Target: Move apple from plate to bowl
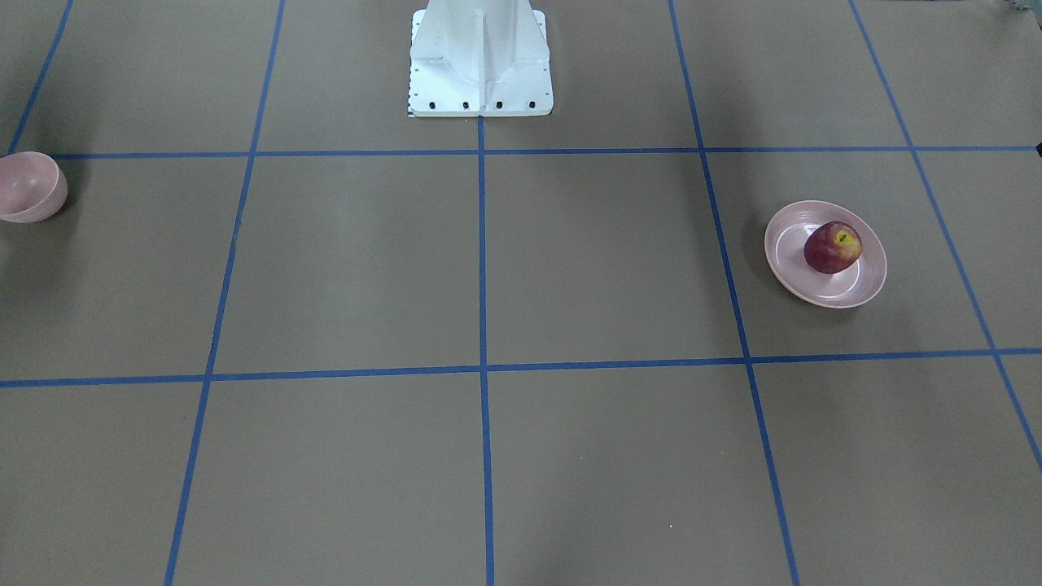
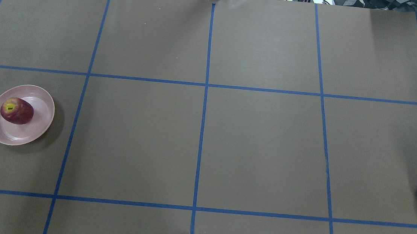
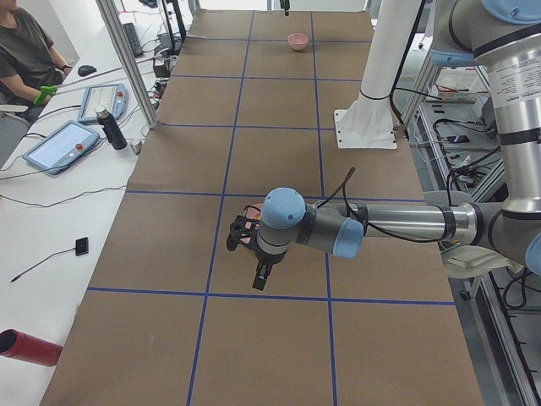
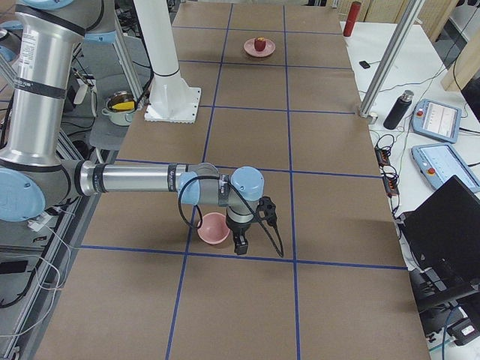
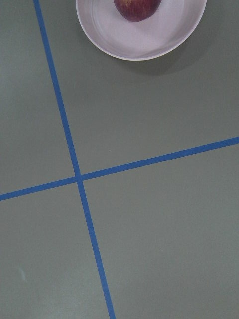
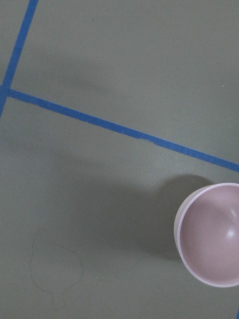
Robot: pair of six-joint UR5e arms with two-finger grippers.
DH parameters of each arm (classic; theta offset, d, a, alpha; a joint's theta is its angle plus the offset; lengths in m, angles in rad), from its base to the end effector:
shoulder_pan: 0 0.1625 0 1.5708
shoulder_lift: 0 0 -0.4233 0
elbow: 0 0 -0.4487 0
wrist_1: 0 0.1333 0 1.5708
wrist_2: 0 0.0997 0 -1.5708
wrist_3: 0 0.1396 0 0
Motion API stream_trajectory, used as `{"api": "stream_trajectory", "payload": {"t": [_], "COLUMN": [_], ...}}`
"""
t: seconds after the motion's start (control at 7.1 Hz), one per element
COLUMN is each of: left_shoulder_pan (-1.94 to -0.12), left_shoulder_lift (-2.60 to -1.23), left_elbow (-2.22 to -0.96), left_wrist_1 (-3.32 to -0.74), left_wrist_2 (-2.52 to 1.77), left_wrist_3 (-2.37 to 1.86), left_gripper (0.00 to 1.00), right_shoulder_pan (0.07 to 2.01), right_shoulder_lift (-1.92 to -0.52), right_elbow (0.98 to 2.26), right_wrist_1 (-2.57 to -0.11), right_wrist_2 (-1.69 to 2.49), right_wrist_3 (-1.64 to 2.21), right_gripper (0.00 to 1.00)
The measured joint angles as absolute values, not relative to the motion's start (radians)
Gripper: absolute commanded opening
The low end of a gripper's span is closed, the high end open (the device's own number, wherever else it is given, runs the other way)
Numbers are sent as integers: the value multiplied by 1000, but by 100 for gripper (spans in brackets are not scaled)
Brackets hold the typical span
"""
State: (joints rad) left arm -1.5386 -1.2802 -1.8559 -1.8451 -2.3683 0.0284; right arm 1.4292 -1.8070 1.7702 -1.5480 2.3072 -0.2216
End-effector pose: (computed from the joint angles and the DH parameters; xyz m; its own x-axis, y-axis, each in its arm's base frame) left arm -0.0189 -0.4503 0.6380 0.6909 0.2397 -0.6821 -0.0507 0.9572 0.2851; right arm -0.0240 -0.4487 0.6954 0.6858 -0.3105 0.6582 0.2992 0.9448 0.1339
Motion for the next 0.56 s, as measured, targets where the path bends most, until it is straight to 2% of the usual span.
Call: {"api": "stream_trajectory", "payload": {"t": [0.28,0.56], "left_shoulder_pan": [-1538,-1537], "left_shoulder_lift": [-1277,-1278], "left_elbow": [-1858,-1859], "left_wrist_1": [-1845,-1845], "left_wrist_2": [-2368,-2368], "left_wrist_3": [29,28], "left_gripper": [98,98], "right_shoulder_pan": [1373,1317], "right_shoulder_lift": [-1824,-1864], "right_elbow": [1666,1616], "right_wrist_1": [-1322,-1170], "right_wrist_2": [2304,2314], "right_wrist_3": [-107,-50], "right_gripper": [95,96]}}
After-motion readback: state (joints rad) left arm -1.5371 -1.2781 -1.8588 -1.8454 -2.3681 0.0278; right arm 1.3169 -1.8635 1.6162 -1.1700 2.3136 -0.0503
